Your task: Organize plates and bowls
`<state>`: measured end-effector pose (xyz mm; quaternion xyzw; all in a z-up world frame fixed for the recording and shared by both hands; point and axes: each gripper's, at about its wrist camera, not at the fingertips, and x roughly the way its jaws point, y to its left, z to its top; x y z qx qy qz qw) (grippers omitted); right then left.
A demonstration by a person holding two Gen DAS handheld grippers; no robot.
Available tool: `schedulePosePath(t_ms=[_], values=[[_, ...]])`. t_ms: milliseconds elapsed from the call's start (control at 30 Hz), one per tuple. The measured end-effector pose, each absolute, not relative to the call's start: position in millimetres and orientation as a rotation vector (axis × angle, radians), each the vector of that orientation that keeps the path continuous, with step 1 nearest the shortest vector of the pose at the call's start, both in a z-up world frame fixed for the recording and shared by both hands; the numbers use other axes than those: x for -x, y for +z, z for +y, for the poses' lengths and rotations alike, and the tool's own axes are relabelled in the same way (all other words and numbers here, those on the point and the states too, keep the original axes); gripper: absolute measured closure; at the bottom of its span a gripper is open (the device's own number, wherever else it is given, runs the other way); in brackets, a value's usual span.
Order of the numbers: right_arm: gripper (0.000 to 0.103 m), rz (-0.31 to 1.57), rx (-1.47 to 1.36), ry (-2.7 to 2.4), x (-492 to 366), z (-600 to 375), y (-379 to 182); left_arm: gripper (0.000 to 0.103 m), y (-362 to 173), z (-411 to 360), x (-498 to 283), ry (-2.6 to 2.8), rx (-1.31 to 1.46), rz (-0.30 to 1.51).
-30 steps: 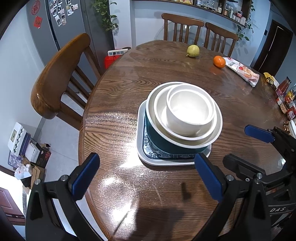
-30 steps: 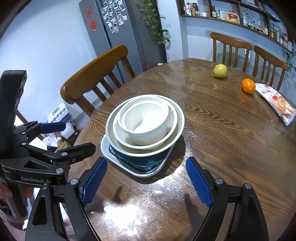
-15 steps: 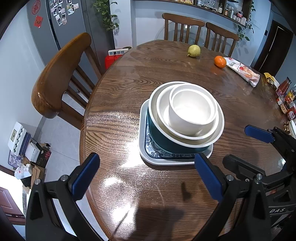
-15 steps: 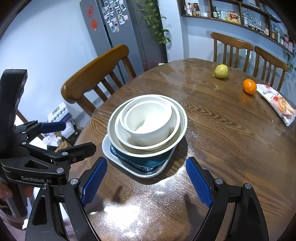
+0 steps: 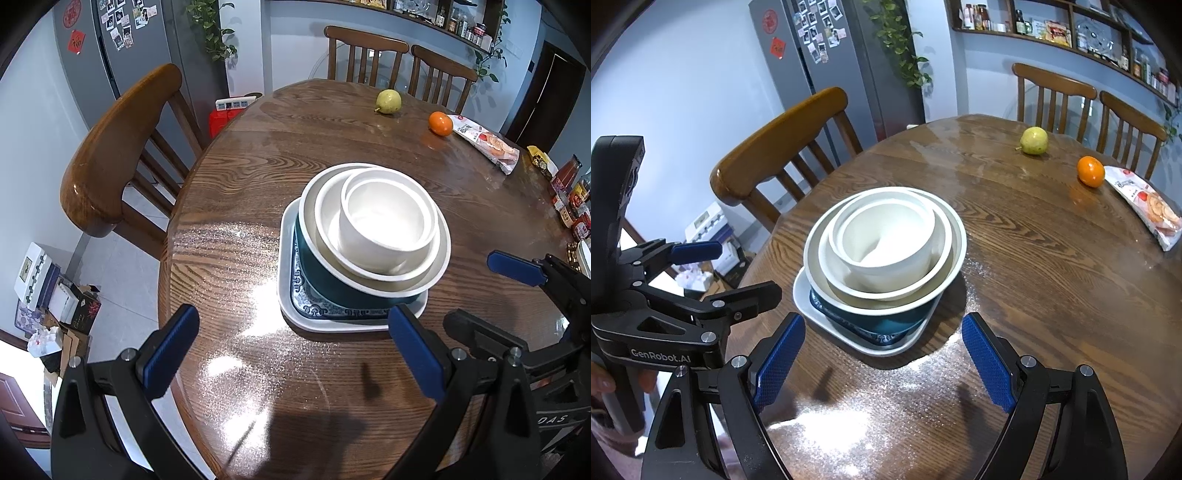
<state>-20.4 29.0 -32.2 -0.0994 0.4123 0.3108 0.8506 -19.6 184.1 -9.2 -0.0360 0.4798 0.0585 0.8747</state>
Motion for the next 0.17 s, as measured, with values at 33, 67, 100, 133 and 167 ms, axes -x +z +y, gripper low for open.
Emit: schedulePosePath(t_ms=[33, 67, 100, 133, 167], values=[[0.016, 0.868, 0.21, 0.654, 20.4, 29.4, -32.1, 0.001, -9.2, 183.9, 19.1, 0.123, 0.074, 1.002], [0.016, 0.868, 0.21, 0.654, 20.1, 29.4, -31.9, 0.001, -9.0, 183.6, 18.8, 0.123, 0.074, 1.001], [0.016, 0.868, 0.21, 0.654, 20.0, 29.3, -31.8, 0.001, -8.9, 183.8, 18.6, 0.124, 0.072, 1.0], [0.016, 0.869, 0.212, 0.654, 20.1, 29.6, -31.9, 0.001, -8.8, 183.9, 18.5, 0.125, 0.07, 0.998], [0.016, 0.869, 0.213, 0.653, 20.2, 29.8, -31.9, 0.001, -8.5, 183.5, 18.3, 0.126, 0.069, 0.998]])
